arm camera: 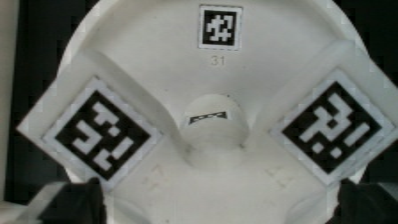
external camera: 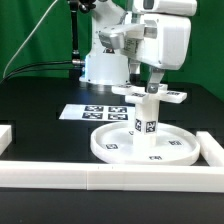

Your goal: Assemble round table

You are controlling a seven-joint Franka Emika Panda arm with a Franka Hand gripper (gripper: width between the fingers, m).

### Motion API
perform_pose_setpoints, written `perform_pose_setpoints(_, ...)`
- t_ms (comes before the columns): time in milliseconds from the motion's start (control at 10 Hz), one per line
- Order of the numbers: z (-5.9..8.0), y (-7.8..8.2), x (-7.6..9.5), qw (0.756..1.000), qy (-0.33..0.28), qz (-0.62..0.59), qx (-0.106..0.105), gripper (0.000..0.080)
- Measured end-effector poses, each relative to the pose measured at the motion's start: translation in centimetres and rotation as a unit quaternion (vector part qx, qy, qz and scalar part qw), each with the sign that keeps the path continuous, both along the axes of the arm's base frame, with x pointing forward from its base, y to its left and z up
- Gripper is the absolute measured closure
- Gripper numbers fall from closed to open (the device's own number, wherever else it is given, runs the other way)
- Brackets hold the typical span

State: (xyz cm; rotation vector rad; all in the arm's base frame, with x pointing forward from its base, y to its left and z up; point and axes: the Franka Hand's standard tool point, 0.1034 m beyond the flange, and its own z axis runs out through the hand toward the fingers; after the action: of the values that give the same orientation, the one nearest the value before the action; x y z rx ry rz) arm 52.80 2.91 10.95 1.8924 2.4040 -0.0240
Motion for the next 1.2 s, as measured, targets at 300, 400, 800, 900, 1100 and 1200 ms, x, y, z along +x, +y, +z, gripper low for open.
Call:
perform_pose_setpoints(300, -0.24, 0.44, -0.03, 1.000, 0.001, -0.022, 0.002, 0.0151)
perform_pose_setpoints(400, -0.23, 0.54, 0.08, 1.000, 0.000, -0.022, 0.002, 0.0151)
perform_pose_setpoints(800, -0.16, 0.56, 0.34, 1.000, 0.000, -0.025, 0.002, 0.0151)
perform_pose_setpoints(900, -0.06, 0.57, 0.39, 1.000, -0.001, -0.025, 0.002, 0.0151)
perform_pose_setpoints(1100, -0.01, 0.52, 0.46, 1.000, -0.002, -0.027, 0.002, 0.0151)
perform_pose_setpoints(1200, -0.07, 0.46, 0.42, 1.000, -0.001, -0.028, 0.002, 0.0151)
